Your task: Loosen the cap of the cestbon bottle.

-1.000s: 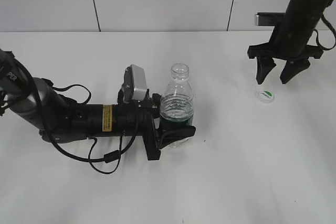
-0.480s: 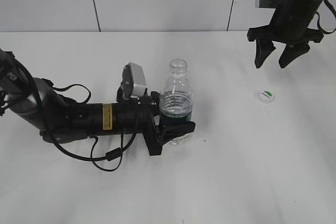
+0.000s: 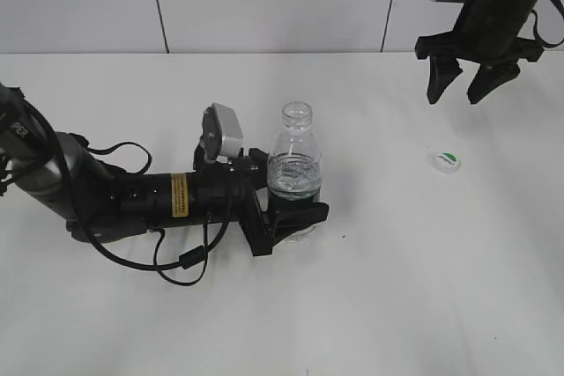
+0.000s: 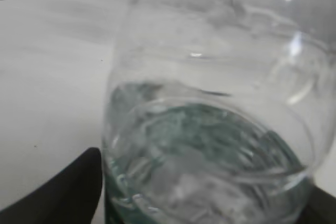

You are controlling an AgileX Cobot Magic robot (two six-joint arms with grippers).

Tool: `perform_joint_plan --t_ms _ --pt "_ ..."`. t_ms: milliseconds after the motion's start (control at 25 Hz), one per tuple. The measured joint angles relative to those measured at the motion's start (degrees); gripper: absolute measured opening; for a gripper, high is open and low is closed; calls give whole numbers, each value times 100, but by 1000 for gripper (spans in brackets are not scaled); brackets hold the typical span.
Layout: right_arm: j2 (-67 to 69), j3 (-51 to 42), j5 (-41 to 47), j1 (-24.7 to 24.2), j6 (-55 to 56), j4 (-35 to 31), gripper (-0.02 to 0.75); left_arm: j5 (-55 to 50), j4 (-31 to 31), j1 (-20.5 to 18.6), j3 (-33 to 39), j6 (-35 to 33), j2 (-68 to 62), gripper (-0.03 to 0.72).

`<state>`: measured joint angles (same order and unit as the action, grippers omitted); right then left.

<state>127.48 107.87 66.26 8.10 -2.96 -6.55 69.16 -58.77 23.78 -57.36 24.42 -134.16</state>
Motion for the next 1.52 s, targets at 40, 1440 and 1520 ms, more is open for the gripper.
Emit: perform_joint_plan --t_ms 40,1440,1520 --pt "0 12 0 0 0 0 473 0 6 0 0 0 0 511" --pt "0 402 260 0 0 6 473 7 -161 0 295 357 1439 560" --pt "0 543 295 0 0 6 473 7 -188 0 295 424 1560 560"
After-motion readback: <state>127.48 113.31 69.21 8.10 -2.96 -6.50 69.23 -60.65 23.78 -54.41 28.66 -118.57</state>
